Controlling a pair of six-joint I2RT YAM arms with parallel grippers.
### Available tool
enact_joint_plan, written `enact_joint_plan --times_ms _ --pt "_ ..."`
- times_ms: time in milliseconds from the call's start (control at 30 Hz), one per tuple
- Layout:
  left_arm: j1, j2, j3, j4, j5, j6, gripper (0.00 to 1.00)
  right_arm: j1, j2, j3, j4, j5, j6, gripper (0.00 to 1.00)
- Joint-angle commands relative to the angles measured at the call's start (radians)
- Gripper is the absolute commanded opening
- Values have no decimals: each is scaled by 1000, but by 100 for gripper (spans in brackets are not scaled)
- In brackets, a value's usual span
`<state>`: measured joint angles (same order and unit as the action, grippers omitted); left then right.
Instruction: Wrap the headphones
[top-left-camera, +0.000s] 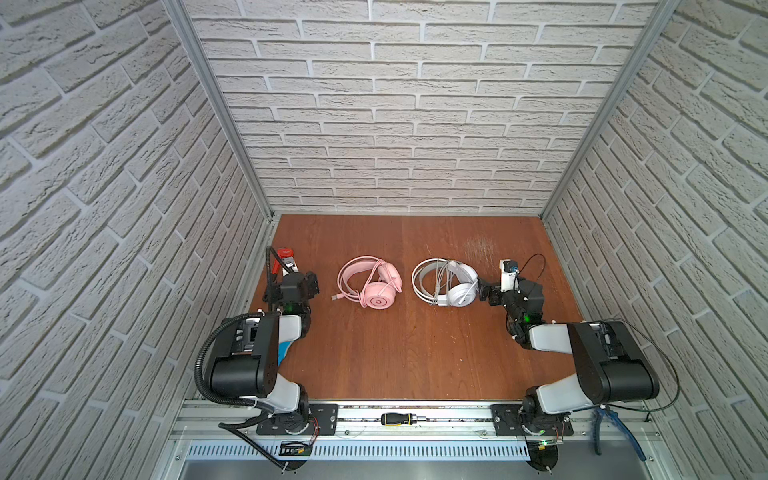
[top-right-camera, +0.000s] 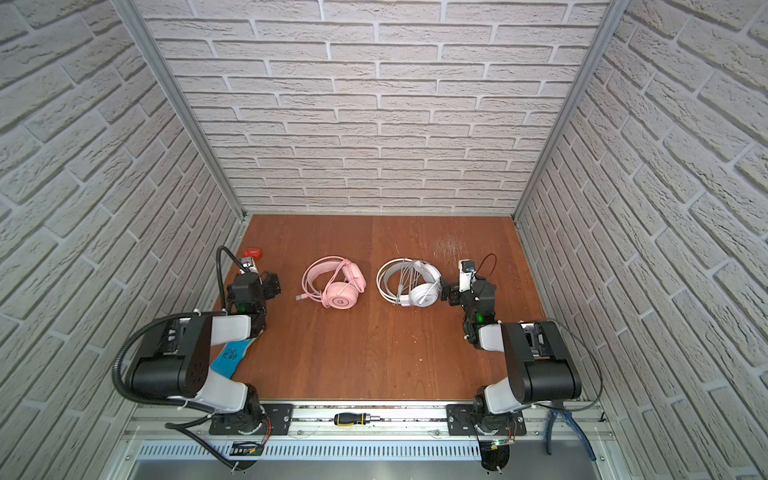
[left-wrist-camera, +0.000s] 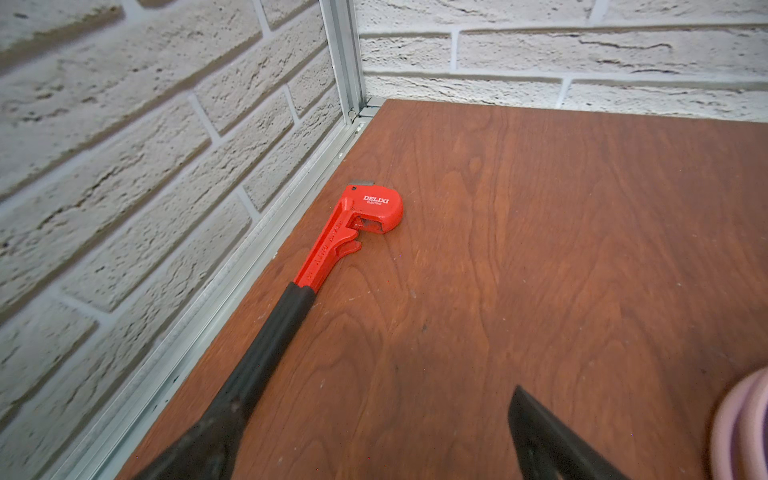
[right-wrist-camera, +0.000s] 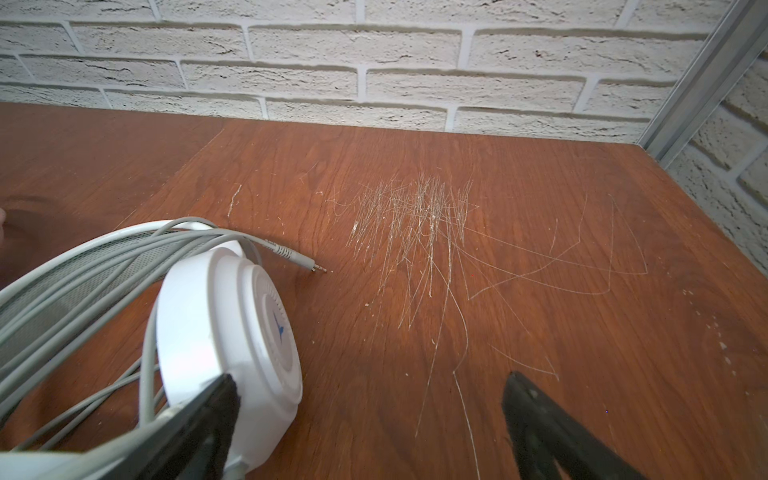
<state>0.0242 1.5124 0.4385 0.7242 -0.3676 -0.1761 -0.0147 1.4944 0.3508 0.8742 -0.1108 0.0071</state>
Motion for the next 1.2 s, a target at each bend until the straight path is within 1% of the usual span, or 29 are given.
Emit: enact_joint_plan --times_ms 0,33,100,133,833,1167 --pt "7 9 19 24 5 9 98 6 3 2 12 -6 -7 99" --pt "7 9 20 24 6 10 98 7 1 -3 17 20 -3 100" --pt "6 9 19 24 6 10 98 9 -13 -53 94 165 56 99" --pt "7 8 19 24 6 10 98 11 -13 -67 117 180 57 99" --pt "6 9 20 26 2 12 98 16 -11 -67 118 186 53 99" --pt "5 20 54 -30 7 15 98 15 -11 -67 117 186 53 100"
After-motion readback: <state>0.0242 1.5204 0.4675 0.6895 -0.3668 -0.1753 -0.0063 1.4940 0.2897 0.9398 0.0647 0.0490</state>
